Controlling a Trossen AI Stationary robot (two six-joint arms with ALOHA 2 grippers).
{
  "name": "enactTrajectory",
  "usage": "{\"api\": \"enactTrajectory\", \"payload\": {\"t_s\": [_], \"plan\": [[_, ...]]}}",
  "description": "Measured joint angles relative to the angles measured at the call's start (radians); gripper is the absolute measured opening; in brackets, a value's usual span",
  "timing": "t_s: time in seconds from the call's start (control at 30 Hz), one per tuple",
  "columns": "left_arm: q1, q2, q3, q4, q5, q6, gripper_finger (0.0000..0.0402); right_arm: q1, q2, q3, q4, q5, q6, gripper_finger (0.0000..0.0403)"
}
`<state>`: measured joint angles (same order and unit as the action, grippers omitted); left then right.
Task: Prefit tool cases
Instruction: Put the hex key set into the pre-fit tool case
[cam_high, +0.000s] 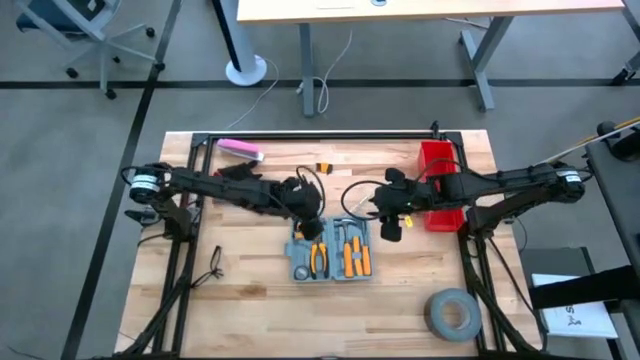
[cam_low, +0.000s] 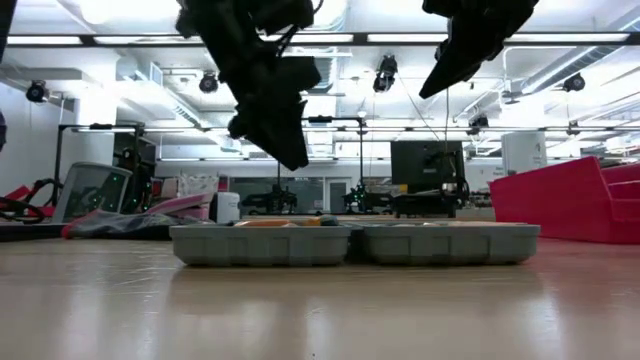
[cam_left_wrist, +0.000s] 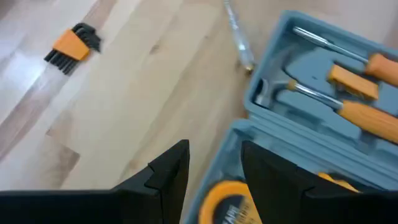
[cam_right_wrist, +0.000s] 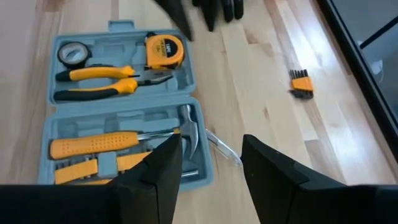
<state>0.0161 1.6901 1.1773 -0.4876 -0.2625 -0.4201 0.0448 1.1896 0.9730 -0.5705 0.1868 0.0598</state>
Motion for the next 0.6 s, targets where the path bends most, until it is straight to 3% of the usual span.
{"api": "enactTrajectory", "payload": {"t_s": [0.6], "plan": [[0.250, 0.050, 0.024, 0.039, 0.150, 0.115, 0.0153, 0.000, 0.002, -0.018, 0.114, -0.001, -0.027, 0.0123]]}}
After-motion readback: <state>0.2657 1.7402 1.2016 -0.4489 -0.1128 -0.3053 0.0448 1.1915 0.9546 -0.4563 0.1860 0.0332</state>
